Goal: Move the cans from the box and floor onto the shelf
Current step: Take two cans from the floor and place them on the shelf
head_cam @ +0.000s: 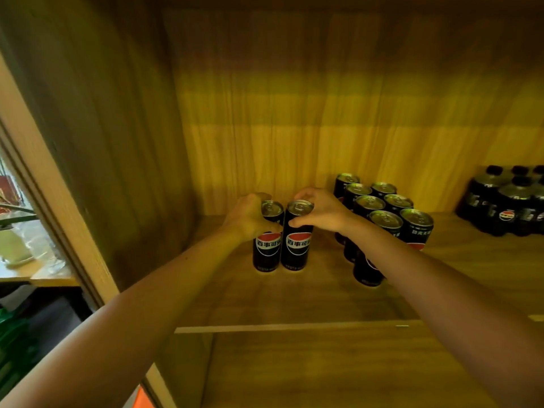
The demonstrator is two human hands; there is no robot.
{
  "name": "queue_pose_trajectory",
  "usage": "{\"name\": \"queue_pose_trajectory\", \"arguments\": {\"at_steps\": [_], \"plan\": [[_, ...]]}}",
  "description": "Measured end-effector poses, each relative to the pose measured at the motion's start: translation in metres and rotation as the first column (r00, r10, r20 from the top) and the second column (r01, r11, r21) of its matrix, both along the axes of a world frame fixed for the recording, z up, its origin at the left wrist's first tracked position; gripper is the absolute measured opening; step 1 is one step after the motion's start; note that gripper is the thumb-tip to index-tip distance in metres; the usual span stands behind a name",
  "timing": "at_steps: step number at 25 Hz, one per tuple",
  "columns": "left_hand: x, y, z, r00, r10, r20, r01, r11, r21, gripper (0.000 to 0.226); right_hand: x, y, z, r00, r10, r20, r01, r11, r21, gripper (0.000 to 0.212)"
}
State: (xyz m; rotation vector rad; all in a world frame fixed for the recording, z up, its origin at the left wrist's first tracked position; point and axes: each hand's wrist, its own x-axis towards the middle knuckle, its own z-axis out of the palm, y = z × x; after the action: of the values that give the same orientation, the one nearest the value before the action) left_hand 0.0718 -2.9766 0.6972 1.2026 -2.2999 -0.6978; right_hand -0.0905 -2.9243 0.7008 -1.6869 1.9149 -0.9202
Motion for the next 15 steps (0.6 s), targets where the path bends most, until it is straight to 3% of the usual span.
{"name": "queue_pose_trajectory", "arguments": {"at_steps": [4,7,10,12,15], "plan": [[-0.003,-0.014,-0.003,0.999,-0.023,-0.05,0.027,0.996,0.084,0.057,0.0,-0.007,-0.007,1.0,0.001,0.009,-0.001,1.0,-0.005,0.058],[-0.001,-0.021,-0.01,0.996,0.002,-0.086,0.008,0.993,0.115,0.086,0.003,-0.007,-0.015,0.997,-0.031,0.075,0.033,0.999,-0.029,0.07],[0.011,-0.012,-0.029,0.959,0.052,-0.28,0.011,0.976,0.218,0.106,0.006,0.005,-0.04,0.955,-0.068,0.289,0.084,0.995,-0.044,0.092],[0.019,-0.001,-0.055,0.942,0.098,-0.321,0.009,0.948,0.317,0.091,0.012,0.019,-0.068,0.955,-0.083,0.286,0.096,0.995,-0.031,0.093],[0.025,0.005,-0.095,0.989,0.129,-0.067,-0.104,0.951,0.292,0.06,0.029,0.031,-0.108,0.972,-0.139,0.188,0.141,0.99,0.001,0.068]]}}
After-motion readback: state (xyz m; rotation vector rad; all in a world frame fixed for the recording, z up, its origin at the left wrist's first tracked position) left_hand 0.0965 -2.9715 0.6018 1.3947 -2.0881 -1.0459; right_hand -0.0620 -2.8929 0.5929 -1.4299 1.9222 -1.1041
